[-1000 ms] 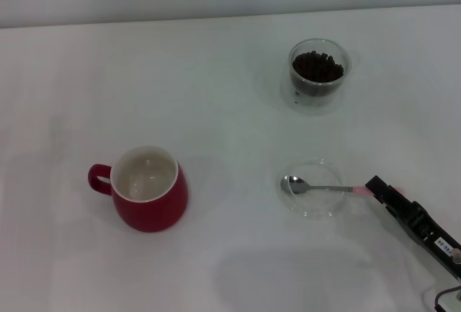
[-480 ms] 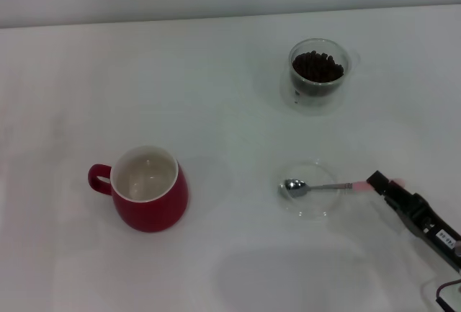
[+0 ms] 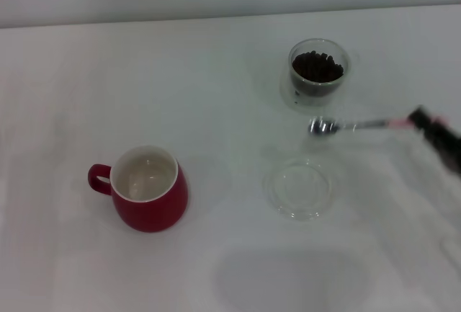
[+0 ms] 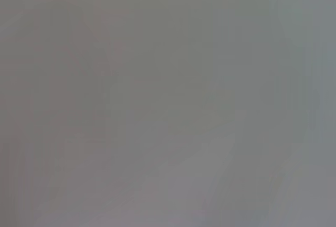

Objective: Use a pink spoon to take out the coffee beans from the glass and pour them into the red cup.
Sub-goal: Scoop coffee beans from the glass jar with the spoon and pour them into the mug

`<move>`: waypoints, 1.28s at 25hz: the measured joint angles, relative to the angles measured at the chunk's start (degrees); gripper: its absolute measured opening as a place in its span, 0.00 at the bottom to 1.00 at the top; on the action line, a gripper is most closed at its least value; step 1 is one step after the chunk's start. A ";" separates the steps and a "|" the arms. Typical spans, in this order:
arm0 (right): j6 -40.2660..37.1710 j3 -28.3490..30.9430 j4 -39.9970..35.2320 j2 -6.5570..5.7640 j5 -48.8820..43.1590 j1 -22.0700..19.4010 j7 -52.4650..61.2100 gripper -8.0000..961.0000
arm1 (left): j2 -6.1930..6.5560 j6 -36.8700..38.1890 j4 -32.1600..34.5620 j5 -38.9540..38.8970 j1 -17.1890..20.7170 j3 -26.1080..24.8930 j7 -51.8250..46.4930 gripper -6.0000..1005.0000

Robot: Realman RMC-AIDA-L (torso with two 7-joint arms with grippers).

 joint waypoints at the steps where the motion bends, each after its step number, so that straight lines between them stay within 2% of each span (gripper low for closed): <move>1: -0.70 0.09 -2.60 -0.01 0.37 0.25 0.44 0.16 | 0.00 0.00 0.03 0.01 -0.03 0.00 0.00 0.72; 4: -0.61 0.13 -12.09 -0.06 1.05 1.83 1.74 0.16 | 0.00 -0.02 0.04 0.01 -0.18 0.00 0.00 0.72; 8: 5.31 -0.25 -24.12 -0.32 0.63 4.62 1.34 0.16 | 0.00 -0.11 0.04 0.22 -0.25 0.00 0.00 0.72; 13: 10.23 -0.81 -32.55 -1.34 -2.12 7.50 -1.40 0.17 | 0.00 -0.22 0.33 0.95 0.06 0.00 0.00 0.72; 17: 14.07 -0.89 -38.20 -1.27 -6.53 7.52 -3.11 0.17 | 0.00 -0.25 0.62 0.97 0.18 0.00 0.00 0.72; 23: 20.41 -1.36 -42.67 0.00 -13.67 6.13 -3.39 0.17 | 0.00 -0.25 0.65 1.04 0.05 0.00 0.00 0.72; 32: 27.60 -6.36 -42.38 0.20 -14.35 6.42 -5.29 0.17 | -0.02 -0.34 0.73 1.06 -0.10 0.00 0.00 0.72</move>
